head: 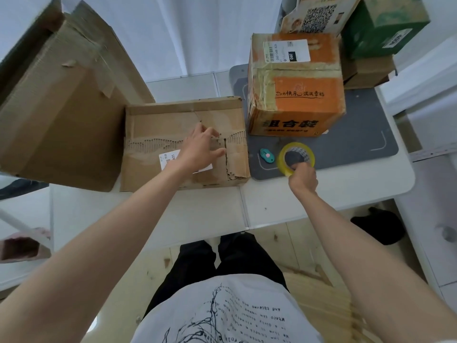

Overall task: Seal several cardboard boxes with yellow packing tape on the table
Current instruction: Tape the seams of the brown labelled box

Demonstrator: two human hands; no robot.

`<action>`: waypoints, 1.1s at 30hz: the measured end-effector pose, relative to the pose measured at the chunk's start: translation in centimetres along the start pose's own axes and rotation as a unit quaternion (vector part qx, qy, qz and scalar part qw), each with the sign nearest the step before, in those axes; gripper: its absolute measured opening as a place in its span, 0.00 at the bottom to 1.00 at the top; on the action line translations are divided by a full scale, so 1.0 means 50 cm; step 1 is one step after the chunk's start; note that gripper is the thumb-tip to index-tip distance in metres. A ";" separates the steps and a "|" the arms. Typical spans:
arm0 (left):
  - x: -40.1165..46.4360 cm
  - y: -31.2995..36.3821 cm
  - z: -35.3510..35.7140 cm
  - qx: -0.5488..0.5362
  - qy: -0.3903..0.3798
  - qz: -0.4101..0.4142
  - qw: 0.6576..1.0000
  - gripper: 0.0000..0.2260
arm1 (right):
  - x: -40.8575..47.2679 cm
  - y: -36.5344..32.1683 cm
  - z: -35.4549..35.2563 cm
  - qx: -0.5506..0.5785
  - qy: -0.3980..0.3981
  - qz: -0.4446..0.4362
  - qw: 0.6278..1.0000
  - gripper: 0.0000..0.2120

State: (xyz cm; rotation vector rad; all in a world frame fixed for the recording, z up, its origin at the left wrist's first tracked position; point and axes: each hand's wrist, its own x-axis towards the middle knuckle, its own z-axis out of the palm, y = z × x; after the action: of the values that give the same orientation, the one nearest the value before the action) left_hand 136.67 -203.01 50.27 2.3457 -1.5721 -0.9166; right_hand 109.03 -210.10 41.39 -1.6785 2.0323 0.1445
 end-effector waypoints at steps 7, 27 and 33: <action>0.002 0.059 0.004 -0.076 0.035 0.060 0.995 0.19 | -0.013 0.007 -0.014 0.095 0.002 -0.097 0.991 0.16; 0.000 0.084 -0.107 -0.213 -0.116 0.106 0.964 0.16 | -0.179 -0.046 -0.068 0.303 0.000 -0.365 0.880 0.16; -0.014 0.072 -0.138 -0.174 -0.160 0.146 0.961 0.13 | -0.188 -0.047 -0.073 0.274 0.002 -0.442 0.854 0.17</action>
State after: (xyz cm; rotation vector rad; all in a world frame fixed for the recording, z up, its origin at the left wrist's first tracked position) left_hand 137.68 -205.24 57.68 1.7372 -1.6447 -1.4134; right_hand 111.23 -203.67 49.21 -1.9900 0.9605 -0.6822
